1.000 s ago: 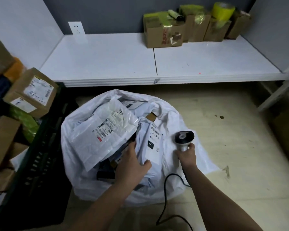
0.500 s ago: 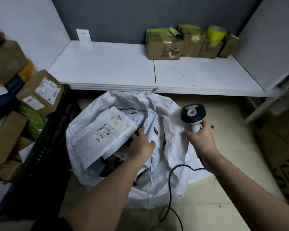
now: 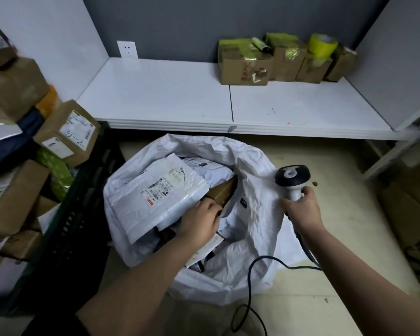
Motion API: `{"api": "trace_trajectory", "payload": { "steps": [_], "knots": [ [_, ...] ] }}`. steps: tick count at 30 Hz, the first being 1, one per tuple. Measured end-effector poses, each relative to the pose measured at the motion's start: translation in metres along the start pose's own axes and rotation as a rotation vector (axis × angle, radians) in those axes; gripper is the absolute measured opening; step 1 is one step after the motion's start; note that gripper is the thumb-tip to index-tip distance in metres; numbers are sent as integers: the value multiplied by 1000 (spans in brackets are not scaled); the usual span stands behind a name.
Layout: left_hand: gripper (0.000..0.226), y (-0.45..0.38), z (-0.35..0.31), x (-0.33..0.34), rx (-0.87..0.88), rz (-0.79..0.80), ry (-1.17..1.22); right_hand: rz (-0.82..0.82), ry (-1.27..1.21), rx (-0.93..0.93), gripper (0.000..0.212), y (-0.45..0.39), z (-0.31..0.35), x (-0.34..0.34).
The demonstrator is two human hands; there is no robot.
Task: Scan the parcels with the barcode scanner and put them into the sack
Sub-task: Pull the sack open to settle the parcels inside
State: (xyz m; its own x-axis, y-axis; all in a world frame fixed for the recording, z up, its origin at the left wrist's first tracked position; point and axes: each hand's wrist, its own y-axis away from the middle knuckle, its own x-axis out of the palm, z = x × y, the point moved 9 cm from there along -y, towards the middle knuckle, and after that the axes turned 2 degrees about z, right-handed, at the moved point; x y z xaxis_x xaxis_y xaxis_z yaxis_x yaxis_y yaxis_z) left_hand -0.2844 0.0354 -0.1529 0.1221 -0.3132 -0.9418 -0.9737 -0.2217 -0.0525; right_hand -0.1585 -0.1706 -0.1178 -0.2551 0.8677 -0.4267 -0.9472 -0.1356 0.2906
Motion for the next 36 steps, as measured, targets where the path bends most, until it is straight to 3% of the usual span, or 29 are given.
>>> {"api": "trace_trajectory", "payload": {
  "steps": [3, 9, 13, 15, 20, 23, 25, 30, 33, 36],
  "knots": [
    [19, 35, 37, -26, -166, -144, 170, -24, 64, -5, 35, 4, 3, 2],
    [10, 128, 131, -57, -703, -423, 408, -63, 131, -56, 32, 20, 23, 7],
    [44, 182, 200, -21, -1178, -243, 596, -86, 169, -28, 39, 17, 9, 19],
    [63, 189, 228, 5, -1299, -102, 706, -96, 162, 20, 37, 15, -5, 20],
    [70, 148, 281, 54, -1261, -37, 978, -38, 94, 98, 42, 7, -40, 23],
    [57, 126, 301, 77, -1262, -40, 1071, -25, 69, 130, 46, -6, -58, 27],
    [39, 116, 305, 72, -1215, -81, 979, -37, 52, 126, 44, -12, -64, 30],
    [8, 88, 254, -26, -873, -235, 537, -87, 27, 29, 43, -15, -39, 32],
    [18, 95, 209, -96, -728, -381, 362, -169, 5, -13, 43, -6, -9, 19],
    [19, 111, 177, -160, -629, -565, 413, -237, -44, -103, 43, -2, 29, -4]
  ]
}}
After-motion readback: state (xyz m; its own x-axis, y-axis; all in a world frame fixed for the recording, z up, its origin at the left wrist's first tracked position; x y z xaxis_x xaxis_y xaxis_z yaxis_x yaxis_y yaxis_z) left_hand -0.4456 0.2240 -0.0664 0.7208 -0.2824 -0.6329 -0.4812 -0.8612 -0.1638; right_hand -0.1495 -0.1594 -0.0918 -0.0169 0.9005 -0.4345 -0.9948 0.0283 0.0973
